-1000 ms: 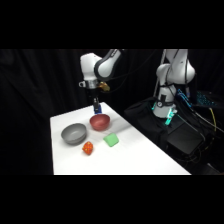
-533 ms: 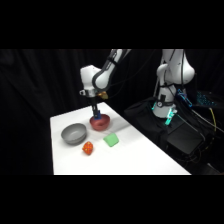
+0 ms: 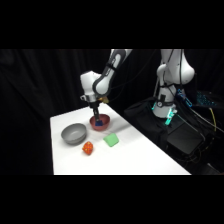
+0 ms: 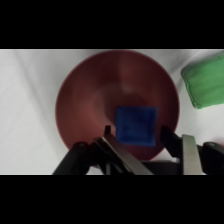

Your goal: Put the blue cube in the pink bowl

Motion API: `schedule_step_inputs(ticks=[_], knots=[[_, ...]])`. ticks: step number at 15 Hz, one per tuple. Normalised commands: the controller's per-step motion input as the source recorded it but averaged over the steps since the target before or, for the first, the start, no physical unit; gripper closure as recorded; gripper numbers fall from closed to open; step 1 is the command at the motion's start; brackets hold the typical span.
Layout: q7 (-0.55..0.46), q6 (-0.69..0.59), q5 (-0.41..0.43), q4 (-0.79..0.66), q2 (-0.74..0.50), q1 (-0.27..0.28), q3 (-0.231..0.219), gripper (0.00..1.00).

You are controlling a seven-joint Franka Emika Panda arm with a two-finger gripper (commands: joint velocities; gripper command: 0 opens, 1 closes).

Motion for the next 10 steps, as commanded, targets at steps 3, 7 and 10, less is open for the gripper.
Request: schedule_step_inputs(ticks=[3, 7, 10], knots=[[-0.01, -0.06, 0.042, -0.02, -0.17, -0.065, 0.049, 0.0], [0.07, -0.24, -0.084, -0.11, -0.42, 0.009, -0.021, 0.0], [0.12, -0.39, -0.181, -0.09, -0.56, 0.056, -0.087, 0.0]])
